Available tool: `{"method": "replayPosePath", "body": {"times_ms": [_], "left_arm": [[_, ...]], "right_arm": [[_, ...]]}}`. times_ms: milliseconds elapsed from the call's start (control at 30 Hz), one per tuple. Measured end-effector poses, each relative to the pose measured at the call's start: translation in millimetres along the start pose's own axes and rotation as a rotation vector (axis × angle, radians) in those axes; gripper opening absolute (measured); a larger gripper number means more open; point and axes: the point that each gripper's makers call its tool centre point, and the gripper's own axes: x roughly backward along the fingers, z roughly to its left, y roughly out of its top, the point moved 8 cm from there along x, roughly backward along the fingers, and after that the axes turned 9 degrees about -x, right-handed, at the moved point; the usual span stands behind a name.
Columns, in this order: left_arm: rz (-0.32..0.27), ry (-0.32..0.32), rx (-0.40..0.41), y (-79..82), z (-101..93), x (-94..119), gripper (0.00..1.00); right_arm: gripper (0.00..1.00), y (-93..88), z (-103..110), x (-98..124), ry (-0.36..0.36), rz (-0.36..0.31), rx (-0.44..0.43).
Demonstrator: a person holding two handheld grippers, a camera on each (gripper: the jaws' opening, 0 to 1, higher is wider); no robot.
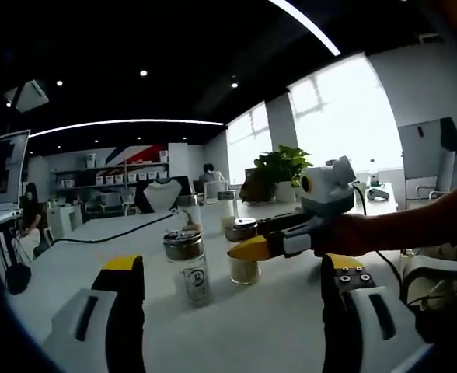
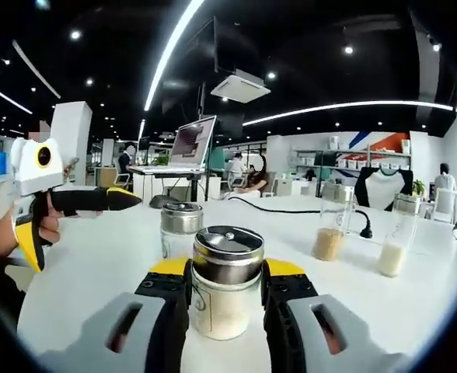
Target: Rotate the seasoning bottle until the label or dispensing opening points toward the visible target arrow and the bottle remains upright within the marked orientation range
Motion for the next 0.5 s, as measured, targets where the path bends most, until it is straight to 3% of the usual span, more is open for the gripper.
{"method": "replayPosePath", "body": {"times_ms": [167, 267, 500], "left_arm": [[0.001, 0.001, -0.001, 0.2, 0.3, 0.1, 1.00], [0.000, 0.002, 0.002, 0.1, 0.8, 0.5, 1.00], [-0.003, 0.008, 0.007, -0.1, 3.4, 1.6, 1.00]], "right_arm": [[0.35, -2.4, 0.2, -1.1, -0.007, 0.031, 0.018], [0.45, 2.6, 0.7, -0.2, -0.010, 0.001, 0.025], [0.50, 32.4, 5.4, 6.1, -0.012, -0.060, 0.029]]}}
